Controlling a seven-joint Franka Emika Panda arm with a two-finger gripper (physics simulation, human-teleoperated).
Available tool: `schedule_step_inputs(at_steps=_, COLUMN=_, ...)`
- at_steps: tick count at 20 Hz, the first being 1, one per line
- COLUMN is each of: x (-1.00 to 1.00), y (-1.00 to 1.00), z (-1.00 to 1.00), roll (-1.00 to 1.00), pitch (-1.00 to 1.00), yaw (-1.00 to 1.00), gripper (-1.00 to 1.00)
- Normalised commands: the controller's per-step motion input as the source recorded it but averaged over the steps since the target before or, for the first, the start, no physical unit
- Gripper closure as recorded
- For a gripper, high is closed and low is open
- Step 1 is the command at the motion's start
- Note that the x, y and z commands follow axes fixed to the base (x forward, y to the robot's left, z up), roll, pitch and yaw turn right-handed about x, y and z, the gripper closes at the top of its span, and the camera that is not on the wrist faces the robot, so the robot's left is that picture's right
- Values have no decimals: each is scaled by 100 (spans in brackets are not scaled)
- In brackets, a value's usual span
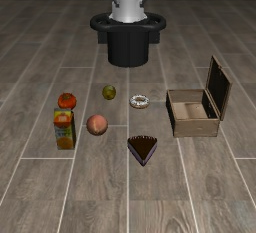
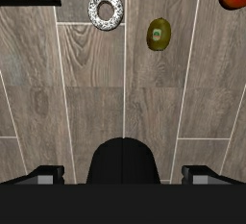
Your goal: Pick up the tomato and place it in the box
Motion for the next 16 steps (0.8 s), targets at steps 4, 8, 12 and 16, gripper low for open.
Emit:
schedule_step_inputs(at_steps=4, x=0, y=-100, z=0, roll=0, pitch=0, yaw=0, gripper=-100)
schedule_step_inputs(at_steps=8, x=0, y=-100, z=0, roll=0, pitch=0, yaw=0, gripper=-100)
schedule_step_inputs(at_steps=12, x=0, y=-100, z=0, roll=0, pitch=0, yaw=0, gripper=-100)
schedule_step_inputs(at_steps=16, x=0, y=-100, z=0, roll=0, pitch=0, yaw=0, gripper=-100)
